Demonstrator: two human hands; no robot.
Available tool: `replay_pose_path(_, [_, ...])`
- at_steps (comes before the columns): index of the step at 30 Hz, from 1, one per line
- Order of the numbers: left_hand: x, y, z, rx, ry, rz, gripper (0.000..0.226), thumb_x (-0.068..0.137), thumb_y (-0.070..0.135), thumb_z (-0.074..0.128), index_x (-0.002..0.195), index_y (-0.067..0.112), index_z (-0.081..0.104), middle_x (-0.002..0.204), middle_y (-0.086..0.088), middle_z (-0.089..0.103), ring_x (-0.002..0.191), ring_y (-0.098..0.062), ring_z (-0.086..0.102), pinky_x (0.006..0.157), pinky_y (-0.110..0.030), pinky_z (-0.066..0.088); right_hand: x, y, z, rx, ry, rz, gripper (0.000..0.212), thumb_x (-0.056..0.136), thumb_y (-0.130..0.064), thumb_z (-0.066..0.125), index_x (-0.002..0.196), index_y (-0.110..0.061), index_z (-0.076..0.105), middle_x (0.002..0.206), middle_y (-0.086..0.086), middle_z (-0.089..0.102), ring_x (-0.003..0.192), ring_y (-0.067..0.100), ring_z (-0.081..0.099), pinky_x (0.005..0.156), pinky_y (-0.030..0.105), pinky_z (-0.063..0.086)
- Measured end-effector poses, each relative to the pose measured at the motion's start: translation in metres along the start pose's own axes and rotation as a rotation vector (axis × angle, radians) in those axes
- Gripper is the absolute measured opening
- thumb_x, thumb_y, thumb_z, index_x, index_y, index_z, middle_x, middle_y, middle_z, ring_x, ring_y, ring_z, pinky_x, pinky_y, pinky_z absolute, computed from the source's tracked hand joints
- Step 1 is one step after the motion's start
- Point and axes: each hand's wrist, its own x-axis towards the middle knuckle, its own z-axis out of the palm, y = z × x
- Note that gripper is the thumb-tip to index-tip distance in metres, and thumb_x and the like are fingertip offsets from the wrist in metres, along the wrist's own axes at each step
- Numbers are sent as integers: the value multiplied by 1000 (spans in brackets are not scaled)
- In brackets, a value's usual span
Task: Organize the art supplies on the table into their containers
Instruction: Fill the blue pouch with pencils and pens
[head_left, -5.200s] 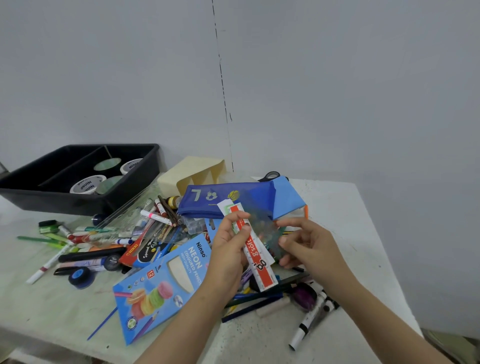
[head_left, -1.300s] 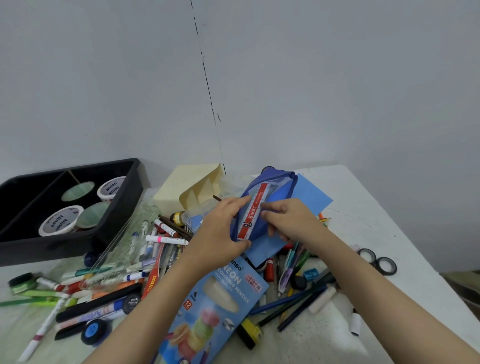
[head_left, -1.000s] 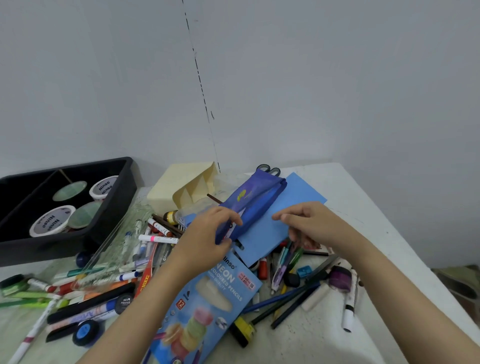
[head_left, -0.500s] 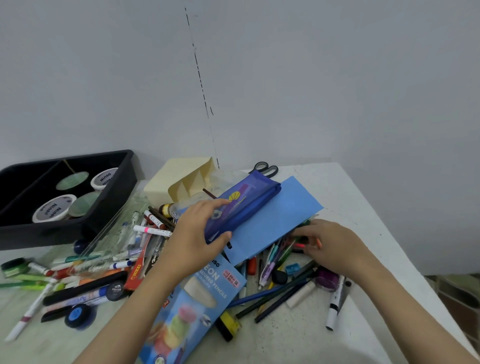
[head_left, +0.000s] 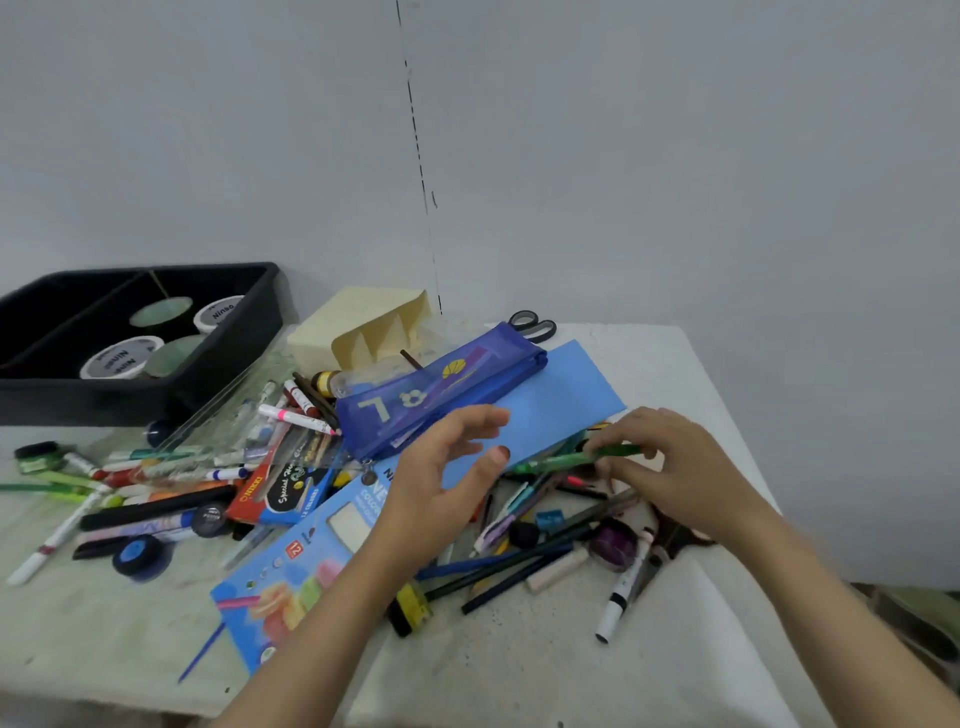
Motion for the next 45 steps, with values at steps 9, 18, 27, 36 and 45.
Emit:
replay_pose_path(9, [-11, 11, 43, -685, 6, -414, 32, 85, 21, 53, 113, 7, 61, 109, -9, 69, 103, -19, 65, 83, -25, 53, -8, -26, 28, 438, -98, 1, 14, 77, -4, 74, 78, -13, 63, 66, -3, 66, 57, 7, 53, 57, 16, 43])
replay_pose_path(18, [-19, 5, 33, -711, 192, -539, 27, 99, 13, 35, 104, 3, 60, 99, -14, 72, 88, -22, 70, 71, -29, 57, 1, 15, 31, -420, -66, -168, 19, 80, -19, 66, 96, -30, 68, 92, -7, 61, 86, 15, 56, 61, 30, 47])
replay_pose_path(27, [-20, 4, 35, -809, 280, -585, 33, 101, 19, 32, 105, 3, 60, 91, -14, 72, 68, -17, 67, 62, -29, 57, 13, 26, 33, -485, 9, -326, 22, 60, -8, 80, 68, -21, 64, 71, -7, 58, 68, 19, 54, 55, 25, 36])
replay_pose_path(36, [-10, 5, 36, -884, 315, -572, 20, 95, -1, 41, 108, 1, 56, 90, -16, 72, 68, -19, 69, 63, -30, 59, 19, 35, 29, -377, -102, -338, 10, 68, -22, 66, 76, -26, 71, 82, -9, 58, 77, 17, 54, 63, 28, 42])
replay_pose_path(45, [5, 1, 35, -854, 177, -598, 27, 96, -4, 35, 113, 0, 55, 106, -19, 69, 97, -26, 68, 84, -32, 55, 29, -15, -9, 618, 27, -85, 19, 91, 2, 54, 82, -12, 63, 77, 8, 71, 71, 8, 64, 61, 12, 44])
